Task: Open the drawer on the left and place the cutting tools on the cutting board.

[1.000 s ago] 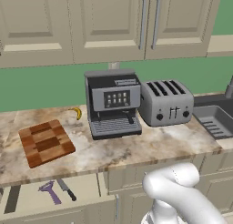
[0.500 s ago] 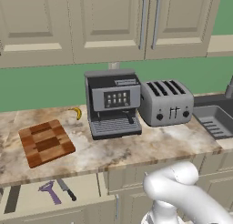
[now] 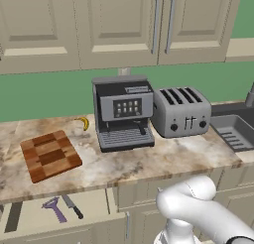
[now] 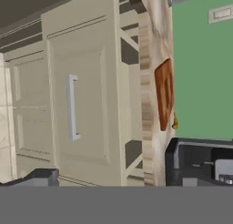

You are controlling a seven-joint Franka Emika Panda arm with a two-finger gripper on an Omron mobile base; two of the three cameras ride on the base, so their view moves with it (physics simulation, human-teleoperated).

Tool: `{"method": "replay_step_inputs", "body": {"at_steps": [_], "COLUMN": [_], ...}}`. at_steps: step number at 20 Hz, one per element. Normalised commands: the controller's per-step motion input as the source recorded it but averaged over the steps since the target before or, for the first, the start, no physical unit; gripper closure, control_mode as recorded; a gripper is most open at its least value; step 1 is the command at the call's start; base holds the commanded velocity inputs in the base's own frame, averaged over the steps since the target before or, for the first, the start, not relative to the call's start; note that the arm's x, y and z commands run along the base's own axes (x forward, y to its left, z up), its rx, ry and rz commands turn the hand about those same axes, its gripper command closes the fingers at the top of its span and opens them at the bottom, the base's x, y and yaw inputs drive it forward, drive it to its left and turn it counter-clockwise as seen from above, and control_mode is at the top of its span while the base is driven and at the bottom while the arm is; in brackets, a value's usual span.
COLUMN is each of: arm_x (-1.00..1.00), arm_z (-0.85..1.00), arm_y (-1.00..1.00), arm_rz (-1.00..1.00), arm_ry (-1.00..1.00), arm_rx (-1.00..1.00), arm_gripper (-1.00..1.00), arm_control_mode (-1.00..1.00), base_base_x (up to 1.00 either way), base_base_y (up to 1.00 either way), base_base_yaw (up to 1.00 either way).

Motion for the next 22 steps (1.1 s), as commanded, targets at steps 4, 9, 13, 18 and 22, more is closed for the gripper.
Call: {"method": "replay_step_inputs", "body": {"at_steps": [4,9,13,18,22], "arm_x": [0.00,0.00,0.00,0.00,0.00], "arm_z": [0.14,0.01,0.00,0.00,0.00], "arm_y": [-0.03,-0.01,-0.06,-0.08,-0.15], "arm_rz": [0.00,0.00,0.00,0.00,0.00], "arm_ry": [0.11,0.03,0.01,0.01,0.03], "arm_rx": [0.02,0.00,0.00,0.00,0.00], "arm_gripper": [-1.00,-1.00,-1.00,-1.00,-1.00], "arm_control_mode": [-1.00,-1.00,-1.00,-1.00,-1.00], "base_base_x": [0.00,0.00,0.00,0.00,0.00], "base_base_y": [0.00,0.00,0.00,0.00,0.00], "base_base_yaw": [0.00,0.00,0.00,0.00,0.00]}}
